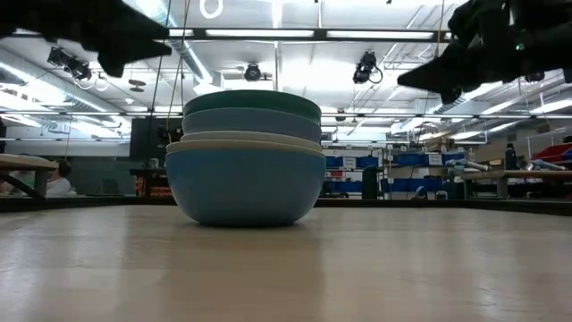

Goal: Nest bowls inside each other
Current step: Return to Home Position

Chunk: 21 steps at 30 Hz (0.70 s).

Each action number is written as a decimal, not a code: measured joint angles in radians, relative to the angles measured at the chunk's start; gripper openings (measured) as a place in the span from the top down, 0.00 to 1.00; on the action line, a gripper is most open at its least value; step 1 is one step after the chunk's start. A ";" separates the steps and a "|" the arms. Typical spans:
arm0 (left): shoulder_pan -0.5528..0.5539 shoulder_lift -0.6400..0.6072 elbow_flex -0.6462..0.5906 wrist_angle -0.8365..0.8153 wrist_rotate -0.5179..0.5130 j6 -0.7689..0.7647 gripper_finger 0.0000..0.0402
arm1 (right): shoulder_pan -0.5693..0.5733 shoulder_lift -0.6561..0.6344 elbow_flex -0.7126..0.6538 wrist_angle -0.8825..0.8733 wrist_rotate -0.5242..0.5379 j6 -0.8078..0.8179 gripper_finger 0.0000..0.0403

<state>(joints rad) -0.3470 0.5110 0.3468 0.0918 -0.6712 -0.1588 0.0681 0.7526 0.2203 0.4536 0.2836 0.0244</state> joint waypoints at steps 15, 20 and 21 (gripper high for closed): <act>0.040 0.029 -0.188 0.156 0.073 0.053 0.48 | -0.146 0.264 -0.001 0.191 -0.173 -0.039 1.00; 0.049 0.029 -0.238 0.191 0.075 0.054 0.48 | -0.206 0.394 -0.001 0.310 -0.227 -0.070 1.00; 0.050 0.029 -0.246 0.196 0.075 0.057 0.48 | -0.217 0.423 -0.001 0.328 -0.232 -0.071 1.00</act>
<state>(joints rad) -0.2974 0.5396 0.1007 0.2882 -0.5964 -0.1019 -0.1490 1.1761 0.2195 0.7812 0.0519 -0.0463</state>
